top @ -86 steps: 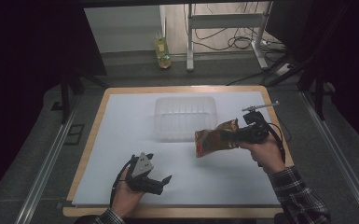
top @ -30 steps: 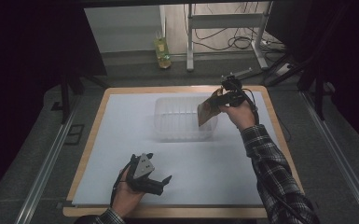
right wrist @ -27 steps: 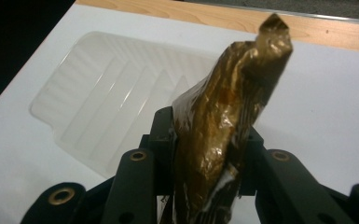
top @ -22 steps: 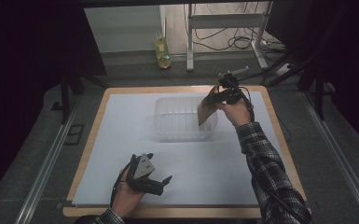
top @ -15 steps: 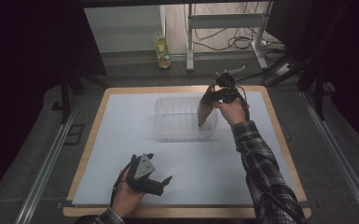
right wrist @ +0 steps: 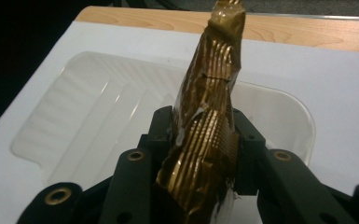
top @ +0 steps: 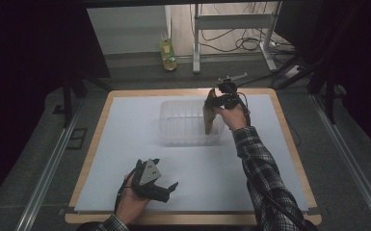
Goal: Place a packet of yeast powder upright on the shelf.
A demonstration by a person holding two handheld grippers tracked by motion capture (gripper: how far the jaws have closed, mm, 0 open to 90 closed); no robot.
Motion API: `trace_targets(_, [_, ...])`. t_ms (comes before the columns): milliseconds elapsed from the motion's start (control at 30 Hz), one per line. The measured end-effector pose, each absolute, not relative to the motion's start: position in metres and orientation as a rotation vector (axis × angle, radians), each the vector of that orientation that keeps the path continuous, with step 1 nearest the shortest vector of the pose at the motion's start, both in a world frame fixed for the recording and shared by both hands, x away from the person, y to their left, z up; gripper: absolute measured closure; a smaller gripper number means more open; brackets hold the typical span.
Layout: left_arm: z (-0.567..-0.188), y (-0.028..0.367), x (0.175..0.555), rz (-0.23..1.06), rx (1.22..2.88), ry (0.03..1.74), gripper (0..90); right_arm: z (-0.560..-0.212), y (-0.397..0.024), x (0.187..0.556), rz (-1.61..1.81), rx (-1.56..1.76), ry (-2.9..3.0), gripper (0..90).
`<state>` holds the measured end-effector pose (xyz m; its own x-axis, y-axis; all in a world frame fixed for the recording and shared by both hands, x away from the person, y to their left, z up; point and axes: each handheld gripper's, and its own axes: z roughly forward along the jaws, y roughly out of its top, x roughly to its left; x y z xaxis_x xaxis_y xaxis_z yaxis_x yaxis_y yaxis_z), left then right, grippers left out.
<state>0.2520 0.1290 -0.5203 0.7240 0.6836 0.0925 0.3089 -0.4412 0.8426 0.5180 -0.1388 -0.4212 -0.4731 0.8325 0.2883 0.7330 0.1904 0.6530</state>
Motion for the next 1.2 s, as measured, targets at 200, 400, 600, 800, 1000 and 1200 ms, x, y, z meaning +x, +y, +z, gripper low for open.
trace_targets(200, [-0.52,0.129,0.252,0.544,2.05,0.749,0.0,-0.421,-0.142,0.516,1.151,1.502,2.344,55.4])
trace_targets(400, [-0.52,0.129,0.252,0.548,2.052,0.745,0.0,-0.42,-0.142,0.513,1.161,1.436,2.368,43.1])
trace_targets(600, [-0.521,0.128,0.252,0.549,2.058,0.739,0.0,-0.419,-0.139,0.507,1.157,1.359,2.394,34.5])
trace_targets(800, [-0.52,0.129,0.252,0.561,2.064,0.738,0.0,-0.418,-0.141,0.502,1.161,1.311,2.394,27.7])
trace_targets(1000, [-0.52,0.13,0.252,0.559,2.048,0.746,0.0,-0.416,-0.143,0.498,1.181,1.255,2.395,20.3])
trace_targets(1200, [-0.52,0.13,0.252,0.565,2.062,0.741,0.0,-0.415,-0.143,0.493,1.161,1.159,2.425,12.6])
